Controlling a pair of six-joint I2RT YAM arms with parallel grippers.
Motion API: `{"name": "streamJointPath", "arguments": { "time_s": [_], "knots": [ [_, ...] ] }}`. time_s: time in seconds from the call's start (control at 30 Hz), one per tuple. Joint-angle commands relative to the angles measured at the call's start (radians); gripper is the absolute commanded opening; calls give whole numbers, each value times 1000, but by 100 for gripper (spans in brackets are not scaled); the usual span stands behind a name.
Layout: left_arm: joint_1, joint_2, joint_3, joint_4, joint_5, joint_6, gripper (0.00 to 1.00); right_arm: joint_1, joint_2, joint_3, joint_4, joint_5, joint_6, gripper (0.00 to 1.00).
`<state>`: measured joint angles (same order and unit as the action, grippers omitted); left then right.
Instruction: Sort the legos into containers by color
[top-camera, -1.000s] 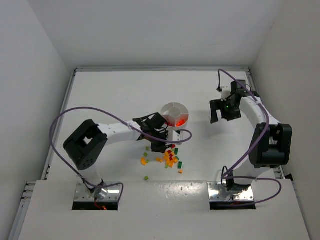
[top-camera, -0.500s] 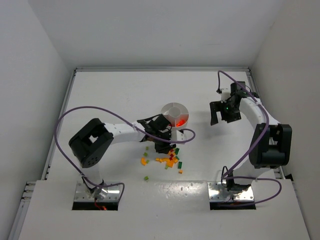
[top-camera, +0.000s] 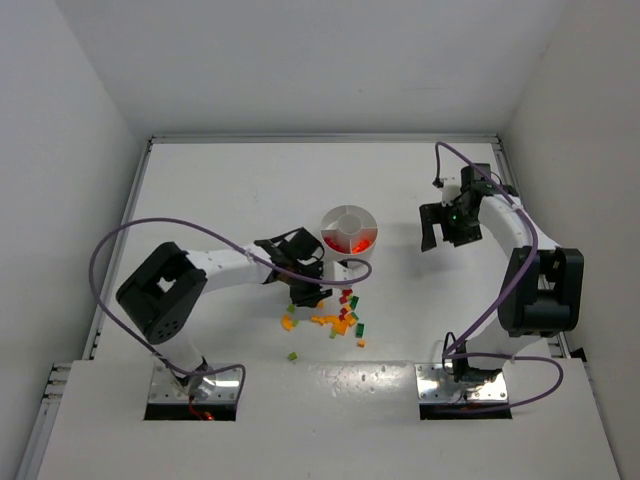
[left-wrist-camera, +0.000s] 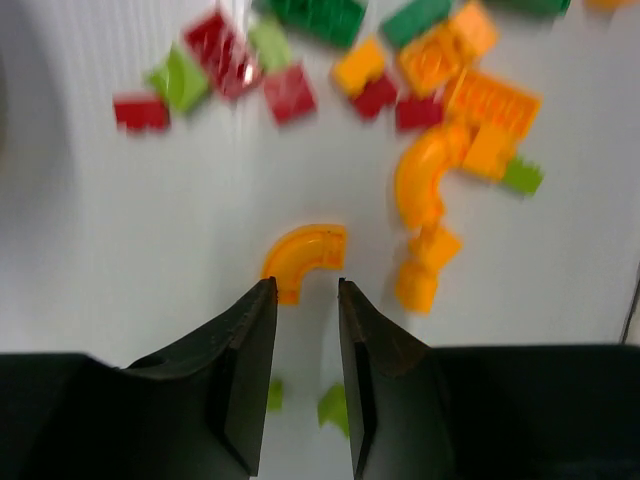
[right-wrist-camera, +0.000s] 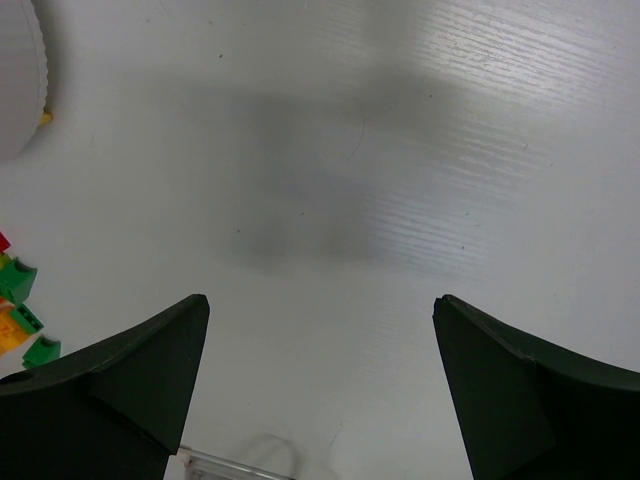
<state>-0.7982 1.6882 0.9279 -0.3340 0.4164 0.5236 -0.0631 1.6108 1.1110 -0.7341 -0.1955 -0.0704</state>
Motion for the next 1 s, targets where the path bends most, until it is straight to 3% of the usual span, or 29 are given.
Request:
{"name": "streamJointPath", "arguments": {
  "time_s": [0.0,0.2,0.4,0.97],
  "knots": [
    [74,-117,-40,-92,-18,79,37,5,-37,-4,13,-24,12,94],
    [108,-173,26,-137,48,84,39,5,-26,6,13,-33,12,94],
    [44,-95,74,-67,61,14,41,5,-26,6,13,-33,12,94],
    [-111,88,83,151,-186,-172,41,-4,-55,-22,13,-24,12,94]
  ]
}}
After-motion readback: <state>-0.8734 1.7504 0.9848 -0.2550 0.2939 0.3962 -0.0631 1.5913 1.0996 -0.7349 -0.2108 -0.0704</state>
